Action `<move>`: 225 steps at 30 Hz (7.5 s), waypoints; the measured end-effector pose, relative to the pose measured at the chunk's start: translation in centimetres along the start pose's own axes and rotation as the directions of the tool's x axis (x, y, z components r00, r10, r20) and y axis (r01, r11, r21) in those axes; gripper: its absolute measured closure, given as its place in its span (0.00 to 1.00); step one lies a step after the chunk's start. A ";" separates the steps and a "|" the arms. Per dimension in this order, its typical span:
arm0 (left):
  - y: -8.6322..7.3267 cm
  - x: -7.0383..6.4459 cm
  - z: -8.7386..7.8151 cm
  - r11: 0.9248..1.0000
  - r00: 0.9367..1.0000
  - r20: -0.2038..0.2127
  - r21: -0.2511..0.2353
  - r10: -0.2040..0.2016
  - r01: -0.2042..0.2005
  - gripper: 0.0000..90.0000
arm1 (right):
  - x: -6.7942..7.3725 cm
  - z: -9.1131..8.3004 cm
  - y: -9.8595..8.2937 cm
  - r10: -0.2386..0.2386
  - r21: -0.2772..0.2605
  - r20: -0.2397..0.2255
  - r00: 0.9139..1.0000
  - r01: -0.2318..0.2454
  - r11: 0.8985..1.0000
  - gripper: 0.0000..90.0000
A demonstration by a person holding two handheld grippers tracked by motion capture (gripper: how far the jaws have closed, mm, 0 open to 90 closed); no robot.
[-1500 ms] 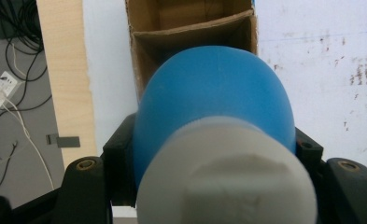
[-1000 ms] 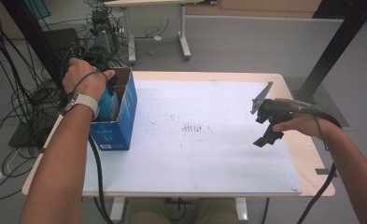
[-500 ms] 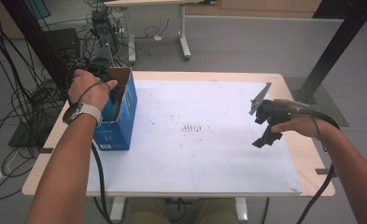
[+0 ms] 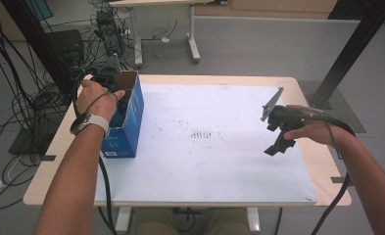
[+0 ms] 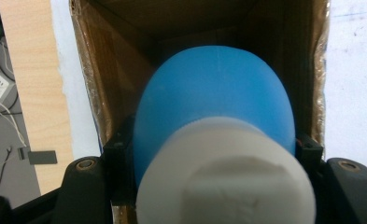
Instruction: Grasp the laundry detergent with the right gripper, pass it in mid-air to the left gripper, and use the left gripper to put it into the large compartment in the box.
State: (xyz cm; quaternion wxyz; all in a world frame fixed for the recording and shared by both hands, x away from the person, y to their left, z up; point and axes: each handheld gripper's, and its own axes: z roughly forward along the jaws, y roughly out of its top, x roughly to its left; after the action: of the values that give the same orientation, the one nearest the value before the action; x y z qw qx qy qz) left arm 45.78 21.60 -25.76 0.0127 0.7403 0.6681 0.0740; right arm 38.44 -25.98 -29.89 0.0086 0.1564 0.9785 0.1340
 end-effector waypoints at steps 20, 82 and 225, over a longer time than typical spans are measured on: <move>0.0 0.0 2.0 1.000 1.000 0.010 0.015 0.005 -0.005 0.42 | 0.2 0.2 0.0 0.007 0.003 -0.007 1.000 -0.007 1.000 0.08; 0.0 0.2 2.2 1.000 1.000 0.016 0.005 0.014 -0.014 0.41 | 0.5 0.0 -0.5 0.014 0.004 0.006 1.000 -0.014 1.000 0.08; -1.4 1.3 -4.5 0.974 0.986 0.094 -0.197 0.134 -0.114 0.11 | 1.8 -0.1 0.2 0.013 0.031 -0.007 1.000 -0.012 0.999 0.07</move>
State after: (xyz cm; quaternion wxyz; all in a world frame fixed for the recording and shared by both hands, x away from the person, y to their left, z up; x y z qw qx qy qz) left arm 43.97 22.71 -21.32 0.1147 0.7789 0.6086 0.0989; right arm 36.80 -25.29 -29.69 0.0020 0.1622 0.9795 0.1196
